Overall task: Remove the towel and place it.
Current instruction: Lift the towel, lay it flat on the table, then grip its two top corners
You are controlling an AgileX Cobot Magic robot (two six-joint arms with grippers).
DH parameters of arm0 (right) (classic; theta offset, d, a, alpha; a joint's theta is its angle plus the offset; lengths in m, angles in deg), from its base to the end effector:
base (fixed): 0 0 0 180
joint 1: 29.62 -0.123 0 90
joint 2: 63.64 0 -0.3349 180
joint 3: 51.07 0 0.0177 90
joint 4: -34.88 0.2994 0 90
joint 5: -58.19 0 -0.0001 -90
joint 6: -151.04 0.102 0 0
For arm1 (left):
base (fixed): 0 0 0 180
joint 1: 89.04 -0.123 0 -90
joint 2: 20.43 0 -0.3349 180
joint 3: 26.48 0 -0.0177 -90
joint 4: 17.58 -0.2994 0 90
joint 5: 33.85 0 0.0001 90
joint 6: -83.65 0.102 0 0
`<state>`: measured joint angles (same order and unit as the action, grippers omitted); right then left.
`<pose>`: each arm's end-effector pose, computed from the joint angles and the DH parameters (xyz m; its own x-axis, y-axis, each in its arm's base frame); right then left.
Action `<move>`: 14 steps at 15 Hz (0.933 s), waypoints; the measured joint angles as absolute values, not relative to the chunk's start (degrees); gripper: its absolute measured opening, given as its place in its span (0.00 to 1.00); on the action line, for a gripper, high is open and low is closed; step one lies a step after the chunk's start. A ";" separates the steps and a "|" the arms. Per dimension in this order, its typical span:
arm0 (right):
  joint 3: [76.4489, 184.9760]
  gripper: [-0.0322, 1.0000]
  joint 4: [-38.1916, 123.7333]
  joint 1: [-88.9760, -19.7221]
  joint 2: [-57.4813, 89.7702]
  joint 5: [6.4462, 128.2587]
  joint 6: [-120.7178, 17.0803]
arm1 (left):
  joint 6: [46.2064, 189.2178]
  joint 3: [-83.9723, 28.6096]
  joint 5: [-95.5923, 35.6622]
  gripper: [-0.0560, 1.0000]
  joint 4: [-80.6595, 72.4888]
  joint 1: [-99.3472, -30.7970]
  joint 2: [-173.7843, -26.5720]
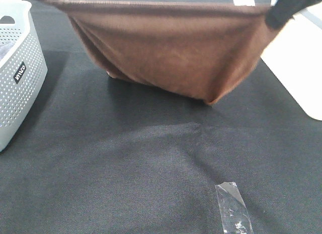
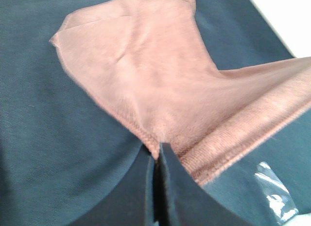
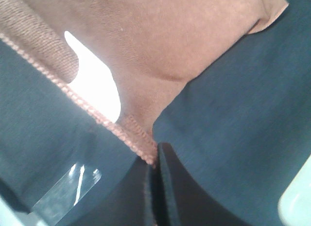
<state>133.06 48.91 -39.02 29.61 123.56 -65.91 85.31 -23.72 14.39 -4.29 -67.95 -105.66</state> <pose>0.3533 0.0813 0.3903 -0.6274 -0.6132 -0.4800 -0.6748 0.7357 -0.0577 0.3120 -0.1391 0.4132 -0.7188 0.1434 -0.6803 0.3787 0.9014 -0.2101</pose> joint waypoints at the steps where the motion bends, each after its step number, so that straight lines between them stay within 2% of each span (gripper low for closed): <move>1: 130.08 0.03 49.20 -39.02 27.49 123.04 -65.91 | 84.17 -20.52 12.73 0.05 -4.69 -66.40 -102.62; 7: 115.81 0.03 50.23 -38.96 14.14 121.04 -65.91 | 73.68 -7.80 11.24 0.05 -7.79 -58.15 -90.99; 14: 105.33 0.03 56.25 -38.96 3.65 121.04 -65.91 | 60.22 -1.72 15.77 0.05 -15.35 -51.39 -81.82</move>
